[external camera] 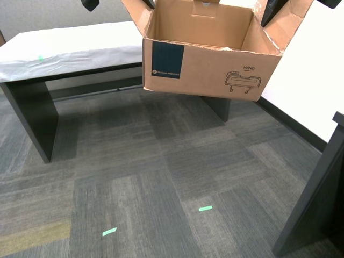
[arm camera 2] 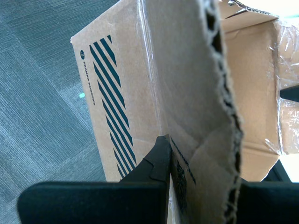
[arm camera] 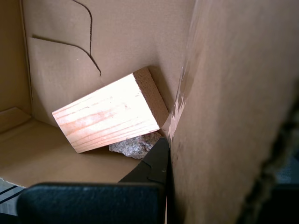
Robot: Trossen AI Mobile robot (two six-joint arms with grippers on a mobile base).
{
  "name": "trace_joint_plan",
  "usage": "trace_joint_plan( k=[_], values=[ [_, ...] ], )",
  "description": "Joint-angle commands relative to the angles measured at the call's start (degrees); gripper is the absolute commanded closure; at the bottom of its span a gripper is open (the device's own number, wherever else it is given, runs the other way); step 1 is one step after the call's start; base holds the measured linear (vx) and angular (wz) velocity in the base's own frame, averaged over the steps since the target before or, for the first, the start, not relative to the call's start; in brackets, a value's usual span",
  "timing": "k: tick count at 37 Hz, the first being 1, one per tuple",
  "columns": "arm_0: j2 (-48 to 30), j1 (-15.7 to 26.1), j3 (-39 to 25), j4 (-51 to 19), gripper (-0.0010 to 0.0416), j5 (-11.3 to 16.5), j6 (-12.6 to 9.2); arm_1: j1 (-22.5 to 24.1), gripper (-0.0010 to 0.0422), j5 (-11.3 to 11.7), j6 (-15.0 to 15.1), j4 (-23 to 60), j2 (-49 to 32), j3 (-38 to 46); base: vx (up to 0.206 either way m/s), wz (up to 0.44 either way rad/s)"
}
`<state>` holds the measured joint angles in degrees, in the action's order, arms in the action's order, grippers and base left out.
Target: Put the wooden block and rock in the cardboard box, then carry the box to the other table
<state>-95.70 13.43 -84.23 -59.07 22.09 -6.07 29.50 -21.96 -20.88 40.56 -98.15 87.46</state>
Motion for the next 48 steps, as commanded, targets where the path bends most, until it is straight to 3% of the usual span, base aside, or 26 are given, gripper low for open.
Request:
trace_joint_plan(
  k=[1, 16, 30, 36, 44, 48],
  values=[
    [0.0, 0.1, -0.1, -0.2, 0.0406, 1.2, 0.7, 0.2, 0.0413, -1.0, -1.5, -0.5, 0.0, 0.1, 0.140, -0.057],
    [0.0, 0.1, -0.1, 0.4, 0.0406, 1.2, 1.9, 0.2, 0.0413, -1.0, -4.1, 0.8, 0.0, 0.1, 0.144, -0.056],
    [0.0, 0.1, -0.1, 1.7, 0.0406, 1.2, 2.0, 0.2, 0.0413, -1.0, -0.7, -0.3, 0.0, -0.4, 0.109, -0.017],
    [0.0, 0.1, -0.1, 1.7, 0.0406, 1.2, 1.5, 0.2, 0.0413, -1.0, -0.3, -1.9, 0.0, -0.4, 0.091, 0.112],
    [0.0, 0.3, -0.1, 0.7, 0.0407, 1.2, -1.3, 0.2, 0.0414, -1.0, 0.3, -1.9, 0.0, -0.4, 0.093, 0.183],
    [0.0, 0.3, -0.1, 0.7, 0.0407, 1.2, -1.5, 0.2, 0.0414, -1.0, 0.3, -1.9, 0.0, -0.4, 0.095, 0.228]
  ],
)
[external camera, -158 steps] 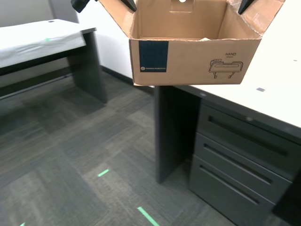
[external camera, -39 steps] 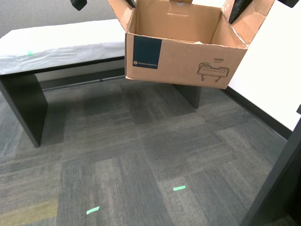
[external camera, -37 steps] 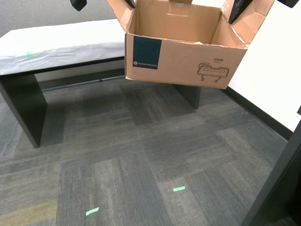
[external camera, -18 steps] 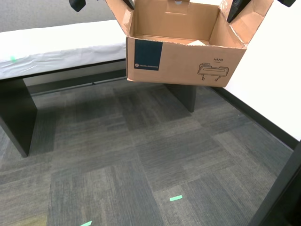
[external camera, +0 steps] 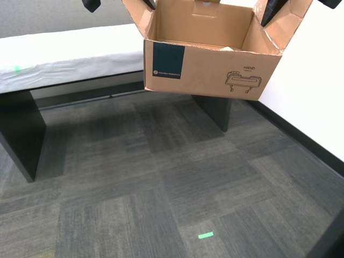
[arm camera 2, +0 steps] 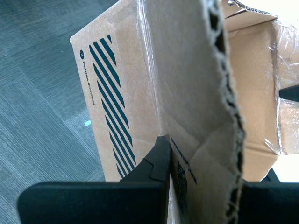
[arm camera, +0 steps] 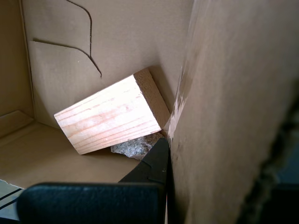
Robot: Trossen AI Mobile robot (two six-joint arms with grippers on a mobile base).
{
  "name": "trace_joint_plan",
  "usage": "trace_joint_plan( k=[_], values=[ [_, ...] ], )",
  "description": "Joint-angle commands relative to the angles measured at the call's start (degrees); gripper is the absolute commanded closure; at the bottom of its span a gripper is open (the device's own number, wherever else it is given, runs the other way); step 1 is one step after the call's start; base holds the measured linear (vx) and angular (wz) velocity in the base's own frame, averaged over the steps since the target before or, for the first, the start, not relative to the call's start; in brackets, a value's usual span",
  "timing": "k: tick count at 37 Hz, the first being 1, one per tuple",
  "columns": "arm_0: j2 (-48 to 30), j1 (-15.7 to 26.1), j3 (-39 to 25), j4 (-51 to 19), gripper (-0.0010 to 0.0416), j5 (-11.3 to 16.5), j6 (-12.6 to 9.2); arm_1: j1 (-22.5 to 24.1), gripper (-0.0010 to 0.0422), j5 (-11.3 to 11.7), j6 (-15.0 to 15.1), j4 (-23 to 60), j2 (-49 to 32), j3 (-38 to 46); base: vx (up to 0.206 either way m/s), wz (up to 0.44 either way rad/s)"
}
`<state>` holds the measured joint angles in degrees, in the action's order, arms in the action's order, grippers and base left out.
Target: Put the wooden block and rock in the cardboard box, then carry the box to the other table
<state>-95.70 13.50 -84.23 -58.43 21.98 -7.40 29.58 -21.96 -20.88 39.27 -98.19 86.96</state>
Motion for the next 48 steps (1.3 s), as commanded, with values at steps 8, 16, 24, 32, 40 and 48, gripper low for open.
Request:
trace_joint_plan(
  k=[8, 16, 24, 32, 40, 48],
  values=[
    [0.0, 0.2, -0.1, 0.2, 0.0407, 1.3, -0.2, 0.1, 0.0414, -1.0, 0.2, -0.6, 0.1, 0.1, 0.088, 0.275],
    [0.0, 0.2, -0.1, 0.3, 0.0407, 1.3, -0.7, 0.0, 0.0414, -1.0, 0.6, -1.0, 0.1, 0.1, 0.082, 0.333],
    [0.0, 0.3, -0.1, 0.2, 0.0407, 1.3, -1.1, 0.0, 0.0414, -1.0, 0.9, -1.1, 0.1, 0.1, 0.082, 0.311],
    [0.0, 0.3, -0.1, 0.4, 0.0407, 1.3, -1.2, 0.0, 0.0414, -1.0, 1.4, -1.0, 0.1, 0.1, 0.088, 0.199],
    [0.0, 0.3, -0.1, 0.6, 0.0407, 1.3, -1.2, 0.0, 0.0414, -1.0, 1.9, -1.4, 0.0, 0.1, 0.083, 0.108],
    [0.0, 0.3, -0.1, 0.5, 0.0407, 1.3, -2.2, 0.0, 0.0414, -1.0, 3.6, -1.3, 0.0, 0.1, 0.083, 0.067]
  ],
)
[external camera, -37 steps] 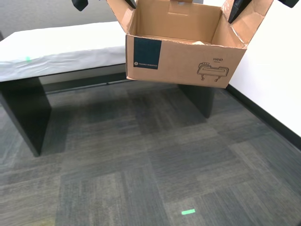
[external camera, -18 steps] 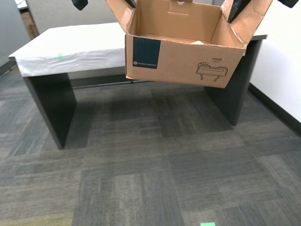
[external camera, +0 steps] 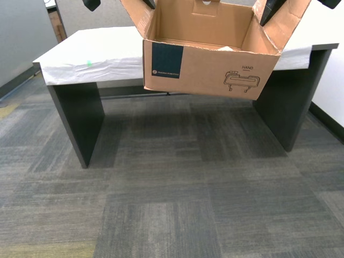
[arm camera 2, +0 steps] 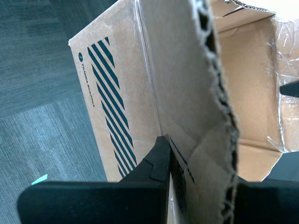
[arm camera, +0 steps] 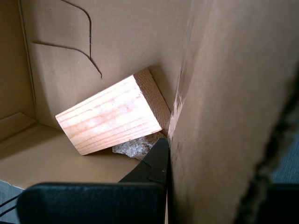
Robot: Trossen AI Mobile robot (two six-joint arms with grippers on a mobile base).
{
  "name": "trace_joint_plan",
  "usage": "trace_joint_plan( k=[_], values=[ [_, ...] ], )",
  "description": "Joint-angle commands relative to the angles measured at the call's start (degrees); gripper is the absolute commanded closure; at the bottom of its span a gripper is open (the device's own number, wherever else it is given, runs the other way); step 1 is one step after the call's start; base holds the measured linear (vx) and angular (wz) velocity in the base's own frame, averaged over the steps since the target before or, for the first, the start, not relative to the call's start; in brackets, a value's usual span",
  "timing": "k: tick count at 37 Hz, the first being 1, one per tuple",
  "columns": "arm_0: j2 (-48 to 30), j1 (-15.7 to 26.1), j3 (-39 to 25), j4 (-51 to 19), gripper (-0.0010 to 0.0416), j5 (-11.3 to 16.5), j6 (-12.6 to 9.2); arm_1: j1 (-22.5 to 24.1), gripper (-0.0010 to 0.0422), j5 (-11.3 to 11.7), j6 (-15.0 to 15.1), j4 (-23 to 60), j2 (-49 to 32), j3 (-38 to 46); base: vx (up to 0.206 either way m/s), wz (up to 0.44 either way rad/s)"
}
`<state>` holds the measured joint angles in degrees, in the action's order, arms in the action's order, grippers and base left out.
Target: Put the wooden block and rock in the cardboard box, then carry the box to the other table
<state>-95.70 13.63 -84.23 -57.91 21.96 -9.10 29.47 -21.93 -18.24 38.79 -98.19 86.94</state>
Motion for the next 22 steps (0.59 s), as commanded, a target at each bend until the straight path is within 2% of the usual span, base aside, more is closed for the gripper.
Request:
trace_joint_plan(
  k=[1, 6, 10, 16, 22],
  values=[
    [0.0, 0.2, -0.1, 0.0, 0.0407, 1.3, -0.5, 0.1, 0.0414, -1.0, 1.2, -0.8, 0.0, 0.1, 0.084, 0.048],
    [0.0, 0.2, -0.1, 0.0, 0.0407, 1.3, -1.9, 0.1, 0.0414, -1.6, 1.9, -0.2, 0.0, 0.1, 0.083, 0.029],
    [0.0, 0.2, -0.1, 0.2, 0.0407, 1.3, -1.9, 0.1, 0.0414, -1.6, 3.7, 0.5, 0.1, 0.1, 0.078, 0.022],
    [0.0, 0.2, -0.1, 1.7, 0.0407, 1.3, -1.9, 0.1, 0.0414, -3.1, 3.7, -0.5, 0.1, 0.1, 0.075, 0.008],
    [0.0, 0.2, -0.1, 2.3, 0.0407, 1.3, -1.9, 0.2, 0.0413, -3.2, 3.2, -0.7, 0.1, 0.1, 0.067, -0.105]
  ],
)
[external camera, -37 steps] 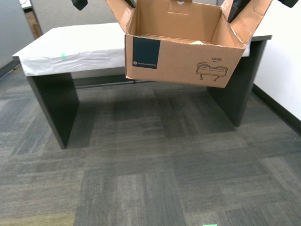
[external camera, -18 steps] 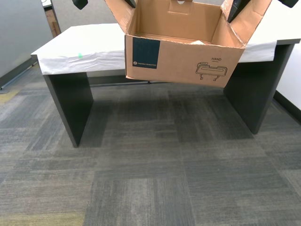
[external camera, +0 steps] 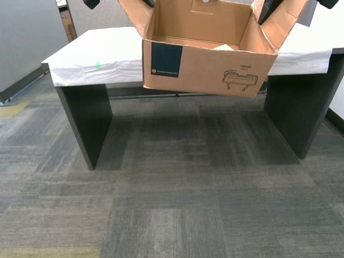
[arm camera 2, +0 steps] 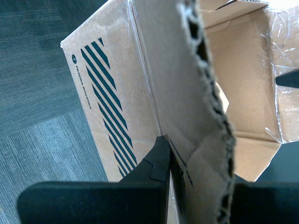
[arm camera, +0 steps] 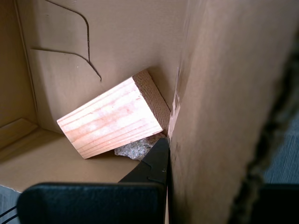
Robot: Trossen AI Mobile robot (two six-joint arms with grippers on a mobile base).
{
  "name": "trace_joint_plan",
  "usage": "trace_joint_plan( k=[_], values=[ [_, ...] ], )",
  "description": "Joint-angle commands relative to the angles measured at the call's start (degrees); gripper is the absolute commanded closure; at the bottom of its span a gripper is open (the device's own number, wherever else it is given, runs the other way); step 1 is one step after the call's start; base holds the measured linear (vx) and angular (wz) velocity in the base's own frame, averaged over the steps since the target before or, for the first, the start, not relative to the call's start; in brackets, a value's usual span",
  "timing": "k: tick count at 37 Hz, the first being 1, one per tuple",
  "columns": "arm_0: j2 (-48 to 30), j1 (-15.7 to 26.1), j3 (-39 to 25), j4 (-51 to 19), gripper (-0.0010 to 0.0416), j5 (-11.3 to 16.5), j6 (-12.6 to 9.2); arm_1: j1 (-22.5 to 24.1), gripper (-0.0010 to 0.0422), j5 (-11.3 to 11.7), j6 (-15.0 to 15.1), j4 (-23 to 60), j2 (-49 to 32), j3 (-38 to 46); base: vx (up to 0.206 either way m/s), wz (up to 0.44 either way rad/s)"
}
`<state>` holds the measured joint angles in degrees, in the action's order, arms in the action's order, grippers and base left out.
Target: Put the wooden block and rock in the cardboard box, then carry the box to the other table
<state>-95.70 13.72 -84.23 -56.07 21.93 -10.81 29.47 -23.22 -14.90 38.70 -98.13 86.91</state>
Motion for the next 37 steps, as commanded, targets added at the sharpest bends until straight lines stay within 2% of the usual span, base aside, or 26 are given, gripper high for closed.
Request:
trace_joint_plan(
  k=[1, 5, 9, 18, 30, 37],
  values=[
    [0.0, 0.2, -0.1, 0.4, 0.0406, 1.3, -0.2, 0.2, 0.0413, -1.9, -0.5, -0.7, 0.0, 0.1, 0.066, -0.167],
    [0.0, 0.2, -0.1, 0.4, 0.0407, 1.3, 1.6, 0.2, 0.0413, -1.9, -2.0, -1.7, 0.0, 0.1, 0.064, -0.192],
    [0.0, 0.2, -0.1, 0.4, 0.0407, 1.3, 3.5, 0.2, 0.0413, -1.9, -4.8, -2.1, 0.0, 0.1, 0.070, -0.121],
    [0.0, 0.2, -0.1, 0.3, 0.0406, 1.3, 3.6, 0.3, 0.0413, -1.9, -6.4, -0.7, 0.0, 0.1, 0.091, -0.091],
    [0.0, 0.2, -0.1, 0.4, 0.0407, 1.2, 6.3, 0.3, 0.0413, -1.2, -8.4, 0.0, 0.0, 0.1, 0.133, -0.064],
    [0.0, 0.1, -0.1, 0.6, 0.0407, -3.5, 6.8, 0.3, 0.0413, -1.2, -8.6, 0.2, 0.0, 0.1, 0.160, -0.042]
  ],
)
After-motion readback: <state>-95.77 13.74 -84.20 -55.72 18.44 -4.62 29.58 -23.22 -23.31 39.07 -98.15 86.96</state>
